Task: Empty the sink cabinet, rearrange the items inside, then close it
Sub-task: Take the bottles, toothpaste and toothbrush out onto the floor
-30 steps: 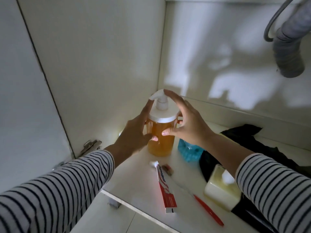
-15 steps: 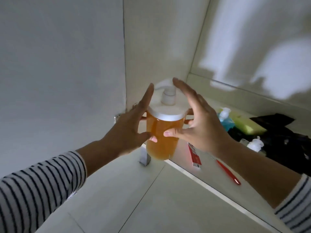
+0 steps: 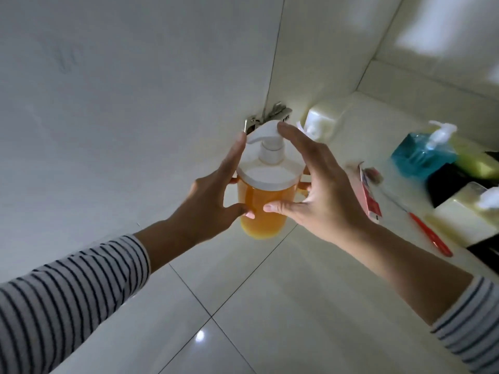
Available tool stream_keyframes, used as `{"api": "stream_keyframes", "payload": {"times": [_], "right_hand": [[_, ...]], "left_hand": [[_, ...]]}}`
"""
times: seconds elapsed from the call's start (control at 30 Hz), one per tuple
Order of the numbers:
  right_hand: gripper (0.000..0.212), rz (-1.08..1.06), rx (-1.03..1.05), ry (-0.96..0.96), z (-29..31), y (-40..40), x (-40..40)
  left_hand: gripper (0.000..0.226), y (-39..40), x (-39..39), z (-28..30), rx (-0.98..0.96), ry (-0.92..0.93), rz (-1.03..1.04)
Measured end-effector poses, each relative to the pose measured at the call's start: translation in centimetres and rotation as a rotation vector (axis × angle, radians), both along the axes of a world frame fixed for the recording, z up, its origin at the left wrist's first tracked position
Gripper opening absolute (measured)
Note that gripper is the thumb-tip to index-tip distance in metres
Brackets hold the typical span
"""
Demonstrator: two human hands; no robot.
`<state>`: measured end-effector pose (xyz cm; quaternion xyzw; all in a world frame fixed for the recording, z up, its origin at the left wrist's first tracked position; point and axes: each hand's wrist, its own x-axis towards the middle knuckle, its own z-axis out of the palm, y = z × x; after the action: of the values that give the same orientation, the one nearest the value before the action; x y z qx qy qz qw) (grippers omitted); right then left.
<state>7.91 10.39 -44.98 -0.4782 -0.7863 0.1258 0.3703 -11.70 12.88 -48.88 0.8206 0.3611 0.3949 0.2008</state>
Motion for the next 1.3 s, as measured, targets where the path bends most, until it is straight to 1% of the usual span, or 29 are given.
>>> {"api": "stream_keyframes", "payload": {"times": [0.07,0.17,0.23,0.33,0.4,0.63,0.77,0.9,1.0,1.07,1.1,1.17,1.23,1.3], "right_hand": [[0.109,-0.009,-0.036,0.027,-1.9,0.1,-0.3],[0.107,0.008,-0.054,0.047,-5.3,0.3,-0.4],[0.106,0.01,-0.063,0.062,-7.5,0.6,-0.5],[0.106,-0.022,-0.093,0.085,-10.2,1.1,-0.9],[0.105,-0.028,-0.11,0.097,-11.5,1.5,-1.2],[0.107,-0.043,-0.122,0.06,-14.2,3.2,-1.8],[0.106,-0.014,-0.098,0.022,-14.5,3.6,-1.7],[0.105,0.001,-0.082,0.004,-15.0,3.4,-1.6],[0.103,-0.002,-0.103,0.008,-15.1,3.2,-1.8],[0.096,0.011,-0.114,0.009,-14.6,3.0,-1.6],[0.091,0.018,-0.114,0.003,-14.2,2.8,-1.4],[0.076,0.029,-0.08,-0.044,-12.7,2.6,-0.8],[0.061,0.024,-0.022,-0.112,-10.7,2.8,0.1],[0.047,0.013,0.032,-0.137,-8.1,3.3,1.0]], "left_hand": [[0.118,-0.1,-0.2,-1.8,-0.046,0.023,-0.002],[0.122,-0.1,-0.6,-5.1,-0.089,0.04,-0.01],[0.12,-0.1,-0.7,-7.1,-0.099,0.065,0.005],[0.113,0.3,-0.8,-9.1,-0.109,0.12,0.035],[0.114,0.5,-0.9,-10.1,-0.133,0.133,0.063],[0.129,1.0,-1.4,-12.2,-0.205,0.19,0.167],[0.124,0.9,-1.2,-12.5,-0.204,0.182,0.215],[0.122,0.7,-1.3,-13.1,-0.126,0.194,0.185],[0.116,0.7,-1.8,-12.8,-0.088,0.211,0.15],[0.108,0.6,-2.3,-12.3,-0.023,0.232,0.117],[0.1,0.5,-2.5,-11.8,0.0,0.24,0.119],[0.082,0.2,-2.7,-10.6,0.031,0.245,0.195],[0.064,-0.1,-2.5,-9.0,0.063,0.214,0.28],[0.049,-0.1,-1.6,-7.0,0.099,0.166,0.295]]}}
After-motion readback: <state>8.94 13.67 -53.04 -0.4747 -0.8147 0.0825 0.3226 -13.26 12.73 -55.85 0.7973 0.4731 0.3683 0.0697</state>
